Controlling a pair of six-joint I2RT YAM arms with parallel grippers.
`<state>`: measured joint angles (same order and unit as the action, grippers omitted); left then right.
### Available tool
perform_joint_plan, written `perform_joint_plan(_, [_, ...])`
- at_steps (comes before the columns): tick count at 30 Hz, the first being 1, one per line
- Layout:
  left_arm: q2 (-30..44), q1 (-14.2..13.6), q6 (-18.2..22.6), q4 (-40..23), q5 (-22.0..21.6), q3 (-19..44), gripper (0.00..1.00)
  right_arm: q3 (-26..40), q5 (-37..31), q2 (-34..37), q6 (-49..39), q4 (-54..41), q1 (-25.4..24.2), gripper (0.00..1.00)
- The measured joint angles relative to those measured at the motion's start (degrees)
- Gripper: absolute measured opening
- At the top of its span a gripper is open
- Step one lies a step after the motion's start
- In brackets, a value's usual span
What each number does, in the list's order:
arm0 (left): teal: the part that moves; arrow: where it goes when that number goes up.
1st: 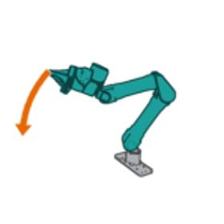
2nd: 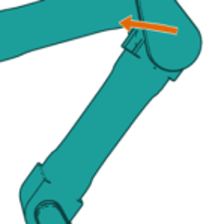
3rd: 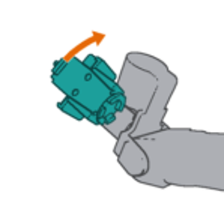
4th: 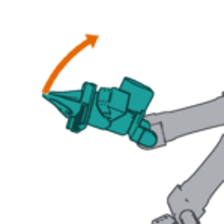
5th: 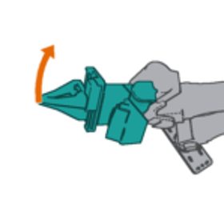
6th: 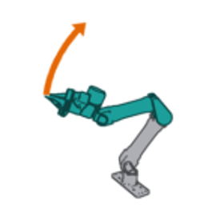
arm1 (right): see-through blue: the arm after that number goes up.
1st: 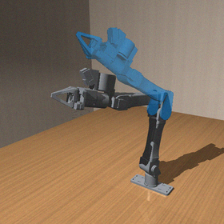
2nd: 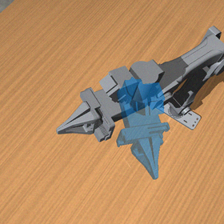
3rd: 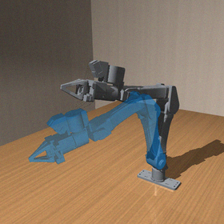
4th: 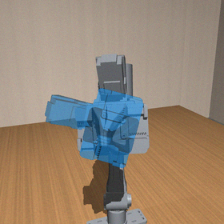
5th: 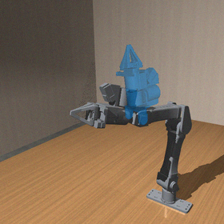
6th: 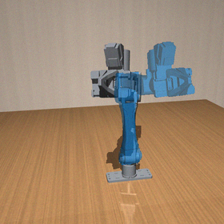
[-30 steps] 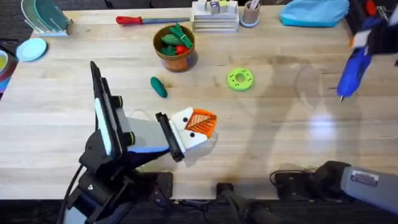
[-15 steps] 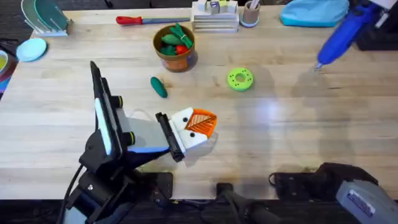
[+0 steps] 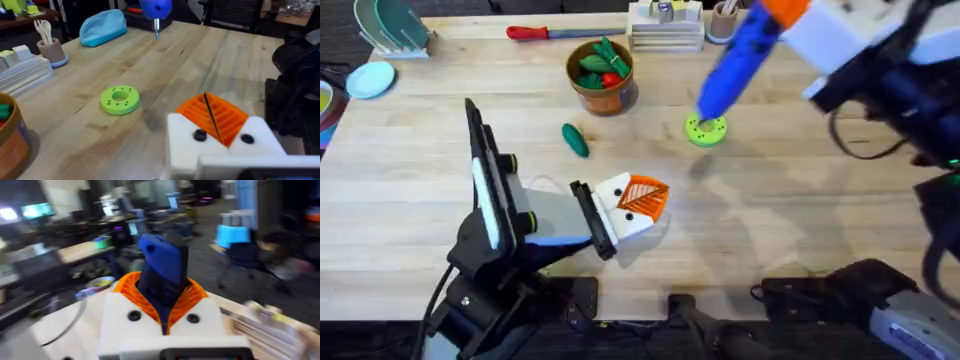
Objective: Pick up the gripper from the table and insert it into the empty holder that is missing its gripper. Then pick up a screw, insert it into the mounting hole, and use the screwdriver to tighten it. Finally, clean up the table by picking up the vegetable and placing it into the bucket.
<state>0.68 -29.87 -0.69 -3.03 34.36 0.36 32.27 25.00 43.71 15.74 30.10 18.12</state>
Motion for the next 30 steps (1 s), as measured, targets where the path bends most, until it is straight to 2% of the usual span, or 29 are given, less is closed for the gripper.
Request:
perform_joint_plan(5, [0.0, 0.0, 0.0, 0.0, -0.1, 0.0, 0.005, 0.0, 1.9, 5.1, -0.8, 9.4, 11.5, 0.022])
perform_joint_plan(11, [0.0, 0.0, 0.0, 0.0, -0.1, 0.0, 0.005, 0.0, 2.5, 9.0, -1.0, 17.0, 19.3, 0.022])
perform_joint_plan(21, [0.0, 0.0, 0.0, 0.0, -0.1, 0.0, 0.005, 0.0, 3.2, 13.8, -1.4, 21.6, 24.4, 0.022])
perform_joint_plan(30, [0.0, 0.0, 0.0, 0.0, -0.1, 0.0, 0.005, 0.0, 3.4, 14.8, -2.1, 21.6, 24.9, 0.022])
